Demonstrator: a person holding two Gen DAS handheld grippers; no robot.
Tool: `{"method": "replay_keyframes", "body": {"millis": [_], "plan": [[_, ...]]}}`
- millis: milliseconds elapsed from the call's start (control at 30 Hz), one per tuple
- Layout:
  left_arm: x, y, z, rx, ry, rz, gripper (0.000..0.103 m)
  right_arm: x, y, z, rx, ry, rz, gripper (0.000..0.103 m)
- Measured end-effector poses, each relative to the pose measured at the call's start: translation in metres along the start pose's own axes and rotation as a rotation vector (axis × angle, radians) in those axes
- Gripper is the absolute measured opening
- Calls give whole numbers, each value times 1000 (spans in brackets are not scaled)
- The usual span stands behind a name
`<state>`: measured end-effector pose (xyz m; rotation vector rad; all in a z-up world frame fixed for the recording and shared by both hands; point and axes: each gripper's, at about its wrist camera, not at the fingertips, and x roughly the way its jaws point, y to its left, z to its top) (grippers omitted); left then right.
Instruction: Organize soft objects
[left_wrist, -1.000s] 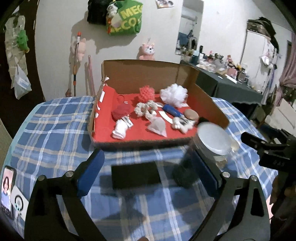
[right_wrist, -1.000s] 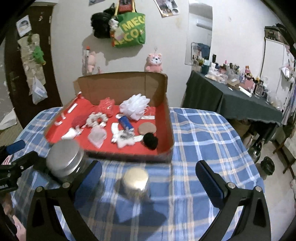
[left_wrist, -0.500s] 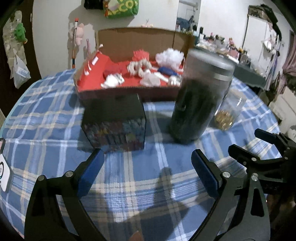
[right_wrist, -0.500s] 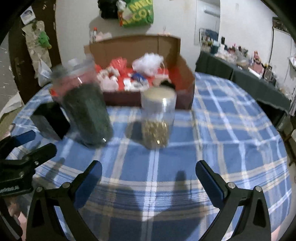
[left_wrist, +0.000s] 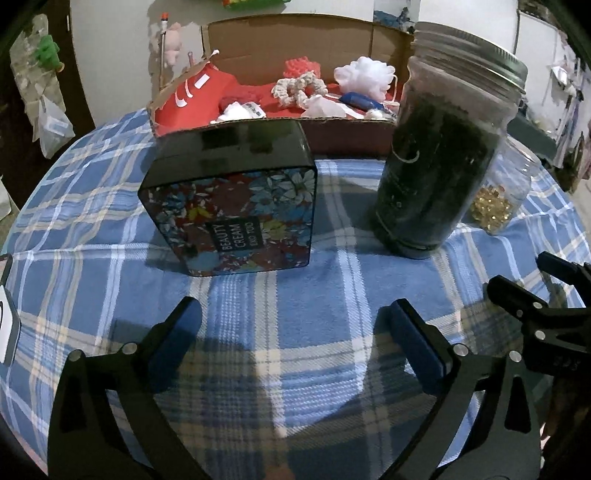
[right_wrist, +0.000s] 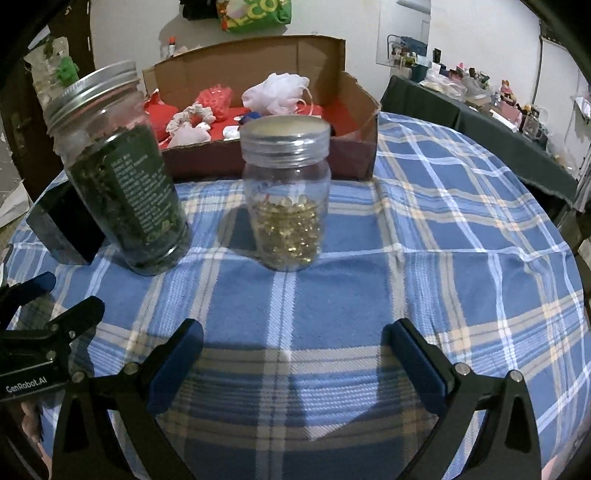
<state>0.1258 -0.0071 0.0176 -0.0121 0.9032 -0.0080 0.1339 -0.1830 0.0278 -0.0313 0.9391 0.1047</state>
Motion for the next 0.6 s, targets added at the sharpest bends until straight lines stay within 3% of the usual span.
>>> {"method": "replay_keyframes", "body": {"millis": [600], "plan": [[1,-1,0,-1,0,0,103,-1,-3,-2,11,-6,-7,103]]}}
